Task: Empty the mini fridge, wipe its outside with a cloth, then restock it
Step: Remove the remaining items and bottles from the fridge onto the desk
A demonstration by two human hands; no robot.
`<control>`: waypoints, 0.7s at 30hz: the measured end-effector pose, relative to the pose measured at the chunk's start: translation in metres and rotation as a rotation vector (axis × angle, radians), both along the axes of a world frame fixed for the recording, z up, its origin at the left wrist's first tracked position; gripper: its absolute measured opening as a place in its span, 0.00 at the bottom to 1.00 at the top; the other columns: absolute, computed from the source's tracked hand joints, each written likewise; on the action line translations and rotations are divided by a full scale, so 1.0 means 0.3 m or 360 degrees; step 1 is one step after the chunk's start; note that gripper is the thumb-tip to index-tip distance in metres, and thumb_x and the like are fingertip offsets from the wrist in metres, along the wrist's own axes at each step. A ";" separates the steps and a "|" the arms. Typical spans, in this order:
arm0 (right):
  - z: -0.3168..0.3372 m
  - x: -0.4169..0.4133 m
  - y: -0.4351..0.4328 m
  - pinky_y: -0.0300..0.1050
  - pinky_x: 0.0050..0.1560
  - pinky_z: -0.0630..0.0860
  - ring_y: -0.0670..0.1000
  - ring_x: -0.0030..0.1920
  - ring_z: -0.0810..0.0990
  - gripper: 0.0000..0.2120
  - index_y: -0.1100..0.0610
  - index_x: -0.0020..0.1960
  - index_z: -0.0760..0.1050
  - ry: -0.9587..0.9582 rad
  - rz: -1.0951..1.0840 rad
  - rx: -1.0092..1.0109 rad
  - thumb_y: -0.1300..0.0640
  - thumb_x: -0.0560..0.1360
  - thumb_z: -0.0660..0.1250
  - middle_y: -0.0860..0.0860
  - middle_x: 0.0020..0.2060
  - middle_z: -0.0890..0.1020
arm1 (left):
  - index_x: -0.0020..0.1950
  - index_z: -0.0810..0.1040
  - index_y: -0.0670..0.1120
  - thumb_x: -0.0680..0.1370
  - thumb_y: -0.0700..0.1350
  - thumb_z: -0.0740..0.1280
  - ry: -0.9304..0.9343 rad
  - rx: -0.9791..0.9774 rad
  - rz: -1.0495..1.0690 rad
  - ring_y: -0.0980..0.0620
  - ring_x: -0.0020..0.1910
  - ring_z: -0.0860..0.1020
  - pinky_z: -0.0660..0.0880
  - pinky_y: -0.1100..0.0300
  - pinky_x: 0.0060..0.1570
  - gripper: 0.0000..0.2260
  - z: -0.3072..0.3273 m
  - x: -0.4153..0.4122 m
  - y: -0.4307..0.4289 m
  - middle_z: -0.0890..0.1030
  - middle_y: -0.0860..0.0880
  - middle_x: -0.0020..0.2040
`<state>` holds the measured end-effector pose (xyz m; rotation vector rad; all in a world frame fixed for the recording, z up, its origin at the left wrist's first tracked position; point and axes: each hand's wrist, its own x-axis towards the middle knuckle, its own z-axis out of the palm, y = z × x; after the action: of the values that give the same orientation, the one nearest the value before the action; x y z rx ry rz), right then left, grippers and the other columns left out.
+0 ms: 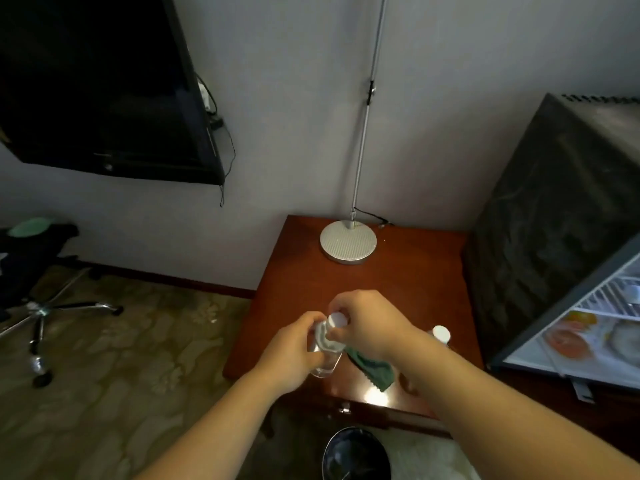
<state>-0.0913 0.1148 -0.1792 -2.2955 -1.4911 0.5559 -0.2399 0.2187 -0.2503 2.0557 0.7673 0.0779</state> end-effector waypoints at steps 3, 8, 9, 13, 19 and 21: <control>-0.095 -0.012 0.060 0.45 0.46 0.78 0.48 0.47 0.78 0.13 0.48 0.55 0.79 -0.0020 -0.0082 -0.0080 0.48 0.72 0.74 0.45 0.48 0.81 | 0.62 0.72 0.64 0.72 0.55 0.78 0.0065 -0.0049 -0.0026 0.67 0.54 0.75 0.73 0.67 0.48 0.23 -0.081 0.013 0.053 0.79 0.65 0.55; -0.233 -0.027 0.098 0.44 0.42 0.75 0.49 0.43 0.78 0.09 0.49 0.49 0.78 0.0154 -0.0181 -0.0187 0.51 0.71 0.75 0.46 0.42 0.78 | 0.63 0.73 0.61 0.74 0.52 0.76 0.0146 -0.0113 -0.0041 0.66 0.56 0.76 0.74 0.66 0.52 0.21 -0.212 0.024 0.109 0.80 0.62 0.57; -0.244 -0.026 0.103 0.45 0.42 0.75 0.49 0.43 0.78 0.08 0.48 0.46 0.77 0.0194 -0.0208 -0.0169 0.52 0.71 0.75 0.46 0.42 0.79 | 0.63 0.73 0.61 0.75 0.50 0.76 0.0147 -0.0117 -0.0036 0.66 0.57 0.76 0.74 0.67 0.52 0.21 -0.225 0.026 0.116 0.80 0.62 0.58; -0.245 -0.016 0.116 0.51 0.50 0.80 0.50 0.47 0.81 0.11 0.52 0.53 0.81 0.0230 -0.0251 -0.0205 0.54 0.72 0.74 0.49 0.47 0.84 | 0.65 0.73 0.59 0.74 0.49 0.76 0.0171 -0.0062 -0.0063 0.63 0.59 0.78 0.74 0.66 0.56 0.22 -0.230 0.027 0.139 0.80 0.61 0.58; -0.100 0.063 -0.005 0.36 0.56 0.70 0.48 0.59 0.80 0.24 0.49 0.68 0.77 0.0098 -0.0298 -0.0068 0.47 0.73 0.74 0.47 0.61 0.81 | 0.72 0.69 0.62 0.74 0.53 0.75 0.0118 0.0254 -0.0149 0.59 0.65 0.75 0.75 0.55 0.65 0.28 -0.036 0.053 0.164 0.75 0.60 0.68; -0.019 0.113 -0.089 0.37 0.56 0.72 0.45 0.57 0.80 0.24 0.48 0.68 0.77 0.0055 -0.0350 0.0012 0.46 0.73 0.74 0.45 0.62 0.80 | 0.72 0.69 0.61 0.75 0.54 0.74 0.0032 0.0356 -0.0227 0.61 0.65 0.74 0.74 0.58 0.64 0.28 0.069 0.102 0.142 0.74 0.61 0.69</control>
<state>-0.0576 0.0882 -0.1848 -2.3910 -1.2022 0.5227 -0.2094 0.2612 -0.2295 2.3210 0.6457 0.0653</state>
